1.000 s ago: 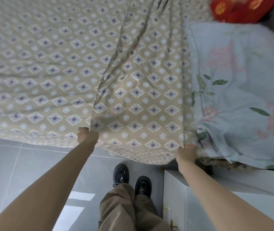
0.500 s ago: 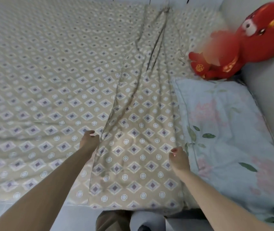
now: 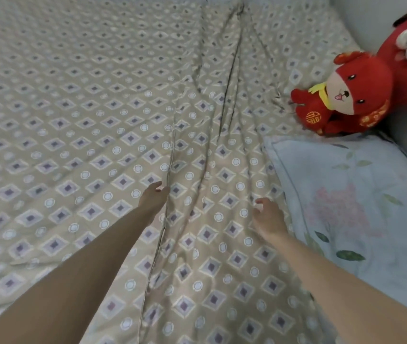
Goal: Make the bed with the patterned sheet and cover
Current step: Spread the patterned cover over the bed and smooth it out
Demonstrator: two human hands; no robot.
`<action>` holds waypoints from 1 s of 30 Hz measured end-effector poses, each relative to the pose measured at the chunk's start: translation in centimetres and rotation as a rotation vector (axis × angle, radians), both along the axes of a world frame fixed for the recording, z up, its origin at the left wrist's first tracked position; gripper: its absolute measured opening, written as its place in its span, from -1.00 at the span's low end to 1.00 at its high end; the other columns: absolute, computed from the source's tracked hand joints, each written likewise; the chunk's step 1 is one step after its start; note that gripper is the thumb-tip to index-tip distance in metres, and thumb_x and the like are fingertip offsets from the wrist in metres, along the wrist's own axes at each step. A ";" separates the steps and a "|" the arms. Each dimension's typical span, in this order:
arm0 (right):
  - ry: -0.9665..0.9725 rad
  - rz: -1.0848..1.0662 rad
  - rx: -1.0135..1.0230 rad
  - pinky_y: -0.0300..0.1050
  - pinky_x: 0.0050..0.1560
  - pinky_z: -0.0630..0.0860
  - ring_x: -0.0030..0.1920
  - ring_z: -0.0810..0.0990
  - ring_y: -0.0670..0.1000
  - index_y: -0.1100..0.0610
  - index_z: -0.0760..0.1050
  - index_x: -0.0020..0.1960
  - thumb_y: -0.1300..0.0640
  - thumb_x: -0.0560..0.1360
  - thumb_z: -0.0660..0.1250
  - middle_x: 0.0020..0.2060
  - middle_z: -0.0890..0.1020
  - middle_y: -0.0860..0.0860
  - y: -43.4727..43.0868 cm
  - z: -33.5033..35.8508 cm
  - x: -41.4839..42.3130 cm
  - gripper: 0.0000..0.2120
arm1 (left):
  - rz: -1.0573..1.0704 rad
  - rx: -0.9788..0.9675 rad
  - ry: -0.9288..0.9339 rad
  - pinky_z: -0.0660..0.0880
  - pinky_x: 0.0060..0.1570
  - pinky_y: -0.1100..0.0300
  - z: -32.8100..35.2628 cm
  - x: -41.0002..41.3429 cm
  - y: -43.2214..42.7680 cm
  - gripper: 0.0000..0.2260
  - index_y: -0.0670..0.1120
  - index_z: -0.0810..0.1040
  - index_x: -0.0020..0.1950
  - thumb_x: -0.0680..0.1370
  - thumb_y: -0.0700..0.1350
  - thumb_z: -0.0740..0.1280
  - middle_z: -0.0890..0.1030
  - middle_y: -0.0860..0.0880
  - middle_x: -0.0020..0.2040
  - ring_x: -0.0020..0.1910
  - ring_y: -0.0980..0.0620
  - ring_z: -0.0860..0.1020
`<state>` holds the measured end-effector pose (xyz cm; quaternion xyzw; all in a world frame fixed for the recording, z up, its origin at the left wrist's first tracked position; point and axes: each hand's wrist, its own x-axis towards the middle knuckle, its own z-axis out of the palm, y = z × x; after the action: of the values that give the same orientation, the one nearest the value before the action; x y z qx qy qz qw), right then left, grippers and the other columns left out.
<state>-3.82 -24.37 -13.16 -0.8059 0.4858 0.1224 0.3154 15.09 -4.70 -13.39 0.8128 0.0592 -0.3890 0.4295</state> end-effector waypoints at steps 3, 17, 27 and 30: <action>-0.006 0.044 -0.040 0.00 0.30 0.27 0.36 0.28 0.17 0.13 0.35 0.37 0.17 0.60 0.11 0.35 0.37 0.12 -2.3 -2.0 3.0 -0.66 | 0.034 -0.021 -0.030 0.36 0.31 -0.03 -1.9 2.8 -3.3 -0.54 -0.12 0.33 0.44 0.59 0.03 0.24 0.42 -0.14 0.37 0.33 -0.17 0.40; 0.213 0.040 0.062 0.12 0.50 -0.15 0.51 -0.12 0.24 0.17 0.20 0.43 0.06 0.59 0.13 0.48 0.04 0.25 -9.3 -7.3 12.5 -0.56 | 0.387 0.196 -0.344 0.43 0.04 0.09 -5.6 13.4 -8.8 -0.77 -0.16 0.51 0.18 0.60 -0.10 0.20 0.58 -0.19 0.10 0.11 -0.18 0.54; 0.105 -0.226 -0.185 0.23 0.29 0.26 0.38 0.25 0.21 0.21 0.12 0.46 -0.11 0.58 0.12 0.40 0.28 0.17 -10.8 -7.4 16.8 -0.41 | 0.185 0.206 -0.229 0.49 0.06 0.04 -6.1 16.1 -8.5 -0.51 -0.14 0.55 0.12 0.48 0.25 0.28 0.60 -0.12 0.00 -0.01 -0.15 0.57; 0.001 -0.277 -0.170 0.12 0.24 0.34 0.28 0.42 0.22 0.18 0.34 0.33 0.02 0.61 0.09 0.28 0.46 0.16 -12.6 -7.3 17.9 -0.63 | 0.232 0.171 -0.261 0.45 0.00 0.09 -6.5 16.1 -9.2 -0.58 -0.14 0.54 0.18 0.55 0.17 0.23 0.59 -0.12 0.01 0.01 -0.13 0.55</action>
<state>14.10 -37.00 -20.48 -0.7551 0.6009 0.0365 0.2597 31.16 -13.87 -19.93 0.8776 0.1293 -0.2216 0.4050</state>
